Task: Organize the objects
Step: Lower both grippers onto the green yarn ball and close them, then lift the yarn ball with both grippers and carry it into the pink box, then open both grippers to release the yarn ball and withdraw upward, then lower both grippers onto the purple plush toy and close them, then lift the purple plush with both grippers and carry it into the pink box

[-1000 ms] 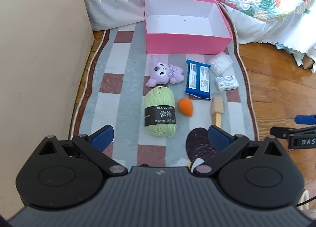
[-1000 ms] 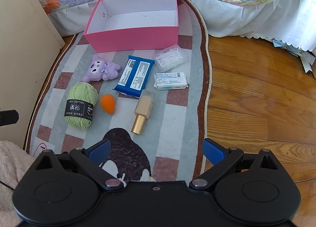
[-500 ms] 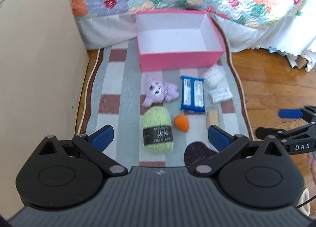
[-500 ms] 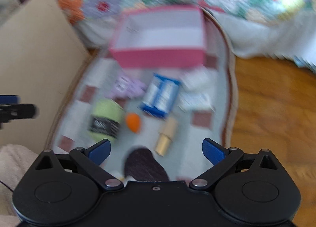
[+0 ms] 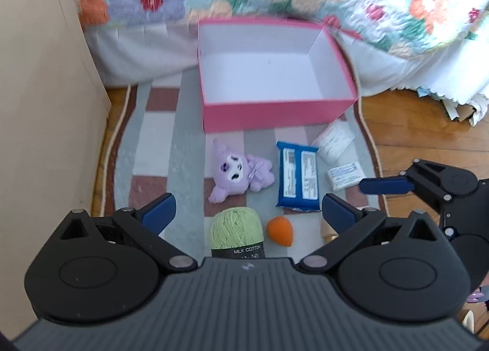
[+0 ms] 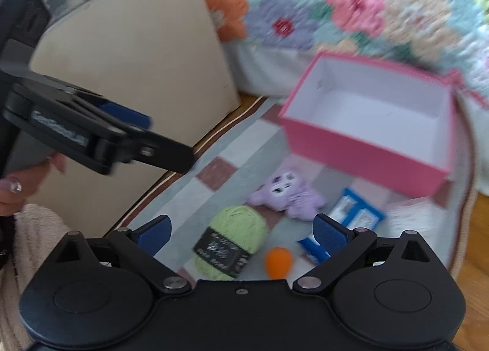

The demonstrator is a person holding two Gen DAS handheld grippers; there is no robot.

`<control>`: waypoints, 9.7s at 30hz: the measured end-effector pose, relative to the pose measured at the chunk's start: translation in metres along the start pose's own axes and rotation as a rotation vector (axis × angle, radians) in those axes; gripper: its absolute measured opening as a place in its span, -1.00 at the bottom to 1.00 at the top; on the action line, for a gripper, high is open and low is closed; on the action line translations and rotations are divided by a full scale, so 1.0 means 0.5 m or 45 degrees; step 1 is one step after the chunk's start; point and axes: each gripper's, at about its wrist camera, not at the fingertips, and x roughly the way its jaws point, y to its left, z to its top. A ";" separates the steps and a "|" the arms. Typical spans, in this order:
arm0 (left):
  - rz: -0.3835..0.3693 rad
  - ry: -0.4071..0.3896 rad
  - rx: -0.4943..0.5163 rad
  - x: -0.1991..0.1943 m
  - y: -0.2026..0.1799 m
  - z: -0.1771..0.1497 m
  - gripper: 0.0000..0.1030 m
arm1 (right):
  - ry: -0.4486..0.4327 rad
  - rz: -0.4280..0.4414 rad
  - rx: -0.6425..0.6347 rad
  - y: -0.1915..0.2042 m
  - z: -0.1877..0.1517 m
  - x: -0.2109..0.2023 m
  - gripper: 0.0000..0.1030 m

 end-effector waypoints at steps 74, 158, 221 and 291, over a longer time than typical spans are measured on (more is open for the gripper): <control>-0.436 -0.108 -0.131 -0.083 -0.103 0.157 0.14 | 0.068 -0.042 0.008 -0.022 0.149 -0.095 0.39; -0.179 0.024 0.042 0.342 -0.091 0.323 0.15 | -0.101 -0.547 0.187 -0.326 0.158 0.141 0.07; -0.019 0.141 0.131 -0.045 -0.015 0.041 0.73 | 0.056 -0.113 -0.151 0.029 -0.005 -0.089 0.73; -0.481 0.140 -0.356 0.380 0.191 -0.031 -0.31 | 0.066 -0.235 0.003 -0.059 -0.074 0.335 0.29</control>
